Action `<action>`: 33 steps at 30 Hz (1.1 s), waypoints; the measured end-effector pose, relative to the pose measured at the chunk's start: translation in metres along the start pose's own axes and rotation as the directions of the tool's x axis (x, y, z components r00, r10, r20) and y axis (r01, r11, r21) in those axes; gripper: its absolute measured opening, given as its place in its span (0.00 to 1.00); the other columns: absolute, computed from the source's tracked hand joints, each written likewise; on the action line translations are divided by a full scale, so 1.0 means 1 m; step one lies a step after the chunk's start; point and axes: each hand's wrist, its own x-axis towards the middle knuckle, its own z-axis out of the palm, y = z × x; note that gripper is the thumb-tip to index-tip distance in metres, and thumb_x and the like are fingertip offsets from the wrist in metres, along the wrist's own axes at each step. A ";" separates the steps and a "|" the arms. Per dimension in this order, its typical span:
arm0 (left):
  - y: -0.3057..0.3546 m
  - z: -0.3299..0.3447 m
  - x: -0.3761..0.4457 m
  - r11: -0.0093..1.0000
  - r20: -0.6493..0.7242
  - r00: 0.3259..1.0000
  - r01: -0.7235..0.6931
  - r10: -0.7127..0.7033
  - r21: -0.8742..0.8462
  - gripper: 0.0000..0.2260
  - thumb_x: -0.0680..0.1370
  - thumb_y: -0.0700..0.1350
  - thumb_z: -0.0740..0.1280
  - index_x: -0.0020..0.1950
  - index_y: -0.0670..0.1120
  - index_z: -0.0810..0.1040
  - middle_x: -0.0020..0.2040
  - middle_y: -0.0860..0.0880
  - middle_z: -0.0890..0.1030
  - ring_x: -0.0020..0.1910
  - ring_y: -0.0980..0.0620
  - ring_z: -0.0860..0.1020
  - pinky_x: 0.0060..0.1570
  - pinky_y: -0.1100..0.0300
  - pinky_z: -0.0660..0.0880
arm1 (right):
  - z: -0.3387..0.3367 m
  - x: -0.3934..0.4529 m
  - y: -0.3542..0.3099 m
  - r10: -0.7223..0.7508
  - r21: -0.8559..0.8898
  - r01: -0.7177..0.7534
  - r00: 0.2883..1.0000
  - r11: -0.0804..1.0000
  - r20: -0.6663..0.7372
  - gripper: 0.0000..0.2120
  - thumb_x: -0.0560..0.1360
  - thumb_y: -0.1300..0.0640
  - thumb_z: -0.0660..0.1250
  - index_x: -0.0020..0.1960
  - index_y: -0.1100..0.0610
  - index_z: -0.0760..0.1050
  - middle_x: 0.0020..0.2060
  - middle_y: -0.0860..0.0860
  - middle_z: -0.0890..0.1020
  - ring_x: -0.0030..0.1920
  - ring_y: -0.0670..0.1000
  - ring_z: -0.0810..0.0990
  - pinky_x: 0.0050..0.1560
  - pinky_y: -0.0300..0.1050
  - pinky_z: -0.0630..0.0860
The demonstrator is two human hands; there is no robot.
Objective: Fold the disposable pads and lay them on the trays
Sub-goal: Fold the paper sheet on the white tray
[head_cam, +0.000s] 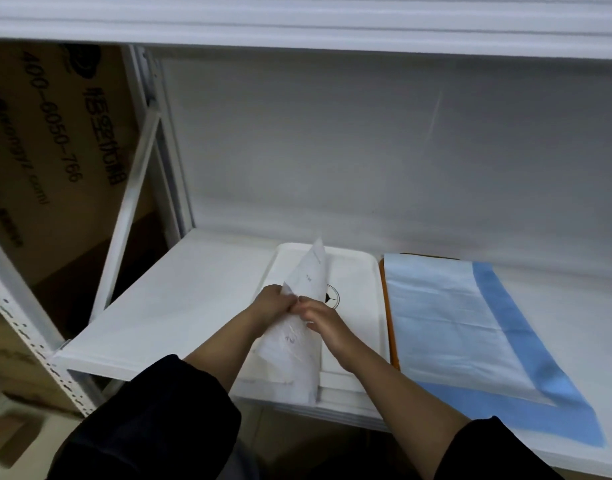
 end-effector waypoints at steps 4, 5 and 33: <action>-0.027 -0.017 0.009 0.974 -0.138 0.990 0.018 0.013 0.226 0.14 0.75 0.42 0.63 0.59 0.44 0.76 0.56 0.45 0.79 0.55 0.45 0.78 0.57 0.52 0.76 | 0.007 0.009 0.023 -0.067 -0.353 0.017 0.989 0.936 -0.131 0.14 0.77 0.66 0.59 0.60 0.60 0.75 0.60 0.50 0.73 0.65 0.48 0.70 0.56 0.30 0.66; -0.031 -0.019 0.008 0.966 -0.164 0.986 0.032 0.010 0.256 0.14 0.75 0.44 0.63 0.61 0.46 0.75 0.58 0.47 0.79 0.56 0.46 0.78 0.57 0.53 0.75 | 0.005 0.012 0.030 -0.056 -0.438 -0.008 0.990 0.899 -0.133 0.15 0.78 0.63 0.59 0.64 0.58 0.72 0.64 0.51 0.71 0.67 0.50 0.69 0.60 0.34 0.65; -0.098 -0.001 0.028 0.380 0.265 0.960 -0.280 0.092 0.882 0.28 0.82 0.58 0.45 0.78 0.51 0.38 0.78 0.51 0.36 0.77 0.52 0.37 0.75 0.53 0.40 | 0.000 0.044 0.086 0.056 -0.961 0.017 0.998 0.276 0.033 0.34 0.79 0.36 0.44 0.78 0.53 0.42 0.77 0.49 0.40 0.77 0.49 0.39 0.75 0.51 0.39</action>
